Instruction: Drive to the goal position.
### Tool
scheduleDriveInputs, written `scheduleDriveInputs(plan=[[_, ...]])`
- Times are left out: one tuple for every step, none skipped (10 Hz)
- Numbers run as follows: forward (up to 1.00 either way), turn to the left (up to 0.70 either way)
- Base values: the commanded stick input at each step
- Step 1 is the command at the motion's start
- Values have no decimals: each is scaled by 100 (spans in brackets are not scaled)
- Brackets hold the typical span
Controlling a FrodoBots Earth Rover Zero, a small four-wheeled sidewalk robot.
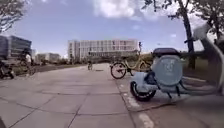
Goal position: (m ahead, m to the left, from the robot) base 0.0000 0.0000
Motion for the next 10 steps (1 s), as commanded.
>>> scheduleDriveInputs(plan=[[0, -68], [0, -24], [0, 0], [0, 0], [0, 0], [0, 0], [0, 0], [0, 40], [0, 67], [0, 70]])
